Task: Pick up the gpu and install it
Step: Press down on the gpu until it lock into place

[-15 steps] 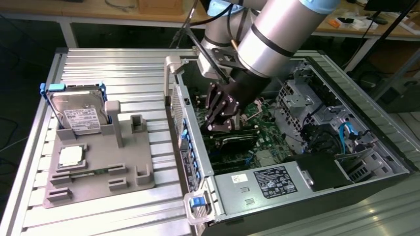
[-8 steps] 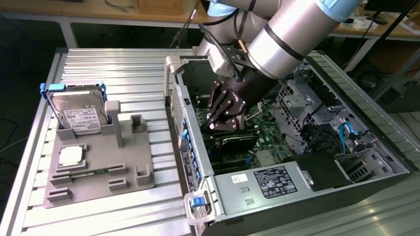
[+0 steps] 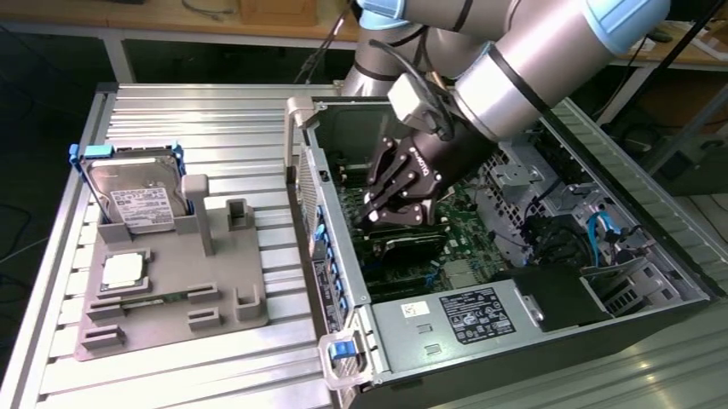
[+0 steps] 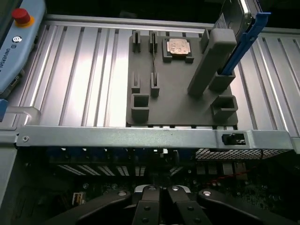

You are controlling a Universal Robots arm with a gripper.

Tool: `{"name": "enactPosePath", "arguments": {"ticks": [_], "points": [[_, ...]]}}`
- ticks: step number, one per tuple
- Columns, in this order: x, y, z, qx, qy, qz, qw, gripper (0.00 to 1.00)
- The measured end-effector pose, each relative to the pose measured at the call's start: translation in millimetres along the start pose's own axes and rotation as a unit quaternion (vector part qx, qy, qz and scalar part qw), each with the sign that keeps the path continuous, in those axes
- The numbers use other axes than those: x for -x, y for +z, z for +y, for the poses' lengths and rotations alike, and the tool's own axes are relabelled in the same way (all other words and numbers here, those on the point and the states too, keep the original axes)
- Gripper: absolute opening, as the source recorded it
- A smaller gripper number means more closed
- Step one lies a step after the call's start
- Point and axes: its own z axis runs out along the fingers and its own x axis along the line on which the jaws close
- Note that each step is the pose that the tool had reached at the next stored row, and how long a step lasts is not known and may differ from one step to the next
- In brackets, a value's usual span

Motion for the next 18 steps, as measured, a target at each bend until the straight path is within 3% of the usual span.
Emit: {"name": "enactPosePath", "arguments": {"ticks": [3,5,6,13,14,18], "points": [[-1.7,-3.6,-7.7,0.0199,0.0,-0.0011,0.9998,0.11],[-3.0,-5.5,-12.6,0.0289,0.001,-0.0014,0.9996,0.11],[-3.7,-4.1,-14.7,0.0315,0.0,-0.0016,0.9995,0.11],[-4.4,6.1,-20.2,0.0356,-0.003,0.0007,0.9994,0.11],[-4.5,6.5,-21.0,0.0386,-0.003,0.0009,0.9992,0.11],[-4.6,1.3,-32.2,0.0683,-0.003,0.0,0.9977,0.11]]}}
